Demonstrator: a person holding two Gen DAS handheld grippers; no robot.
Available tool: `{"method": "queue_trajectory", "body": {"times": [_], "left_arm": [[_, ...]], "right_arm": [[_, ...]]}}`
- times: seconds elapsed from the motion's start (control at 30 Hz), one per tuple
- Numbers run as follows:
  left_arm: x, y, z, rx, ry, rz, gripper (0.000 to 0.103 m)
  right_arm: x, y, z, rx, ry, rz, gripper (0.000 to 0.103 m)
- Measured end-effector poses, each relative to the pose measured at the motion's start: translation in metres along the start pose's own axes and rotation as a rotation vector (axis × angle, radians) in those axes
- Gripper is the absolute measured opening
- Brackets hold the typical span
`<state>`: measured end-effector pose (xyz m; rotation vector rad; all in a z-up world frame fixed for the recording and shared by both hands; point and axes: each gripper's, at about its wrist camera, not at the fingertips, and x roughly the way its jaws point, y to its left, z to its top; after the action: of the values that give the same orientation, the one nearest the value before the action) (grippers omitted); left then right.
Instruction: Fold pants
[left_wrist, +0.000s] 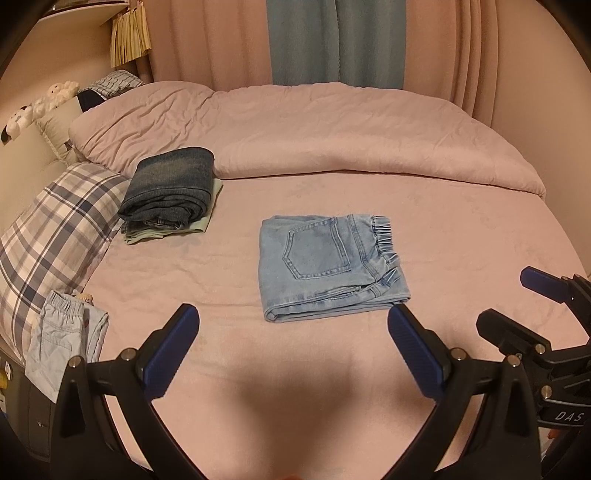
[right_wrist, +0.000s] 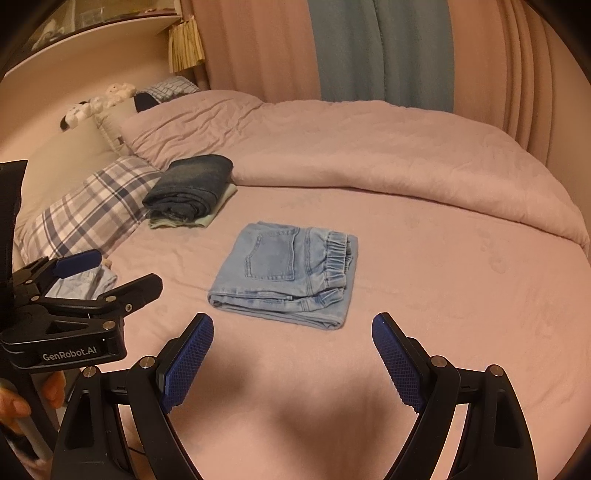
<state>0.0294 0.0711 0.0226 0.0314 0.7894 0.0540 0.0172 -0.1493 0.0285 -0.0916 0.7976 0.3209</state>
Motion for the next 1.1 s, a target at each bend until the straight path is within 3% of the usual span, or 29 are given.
{"method": "queue_trajectory", "body": {"times": [1.1], "left_arm": [[-0.005,-0.003,0.019,0.009,-0.02,0.006,0.102]], "right_arm": [[-0.009,0.012,0.02,-0.034,-0.02,-0.006,0.088]]}}
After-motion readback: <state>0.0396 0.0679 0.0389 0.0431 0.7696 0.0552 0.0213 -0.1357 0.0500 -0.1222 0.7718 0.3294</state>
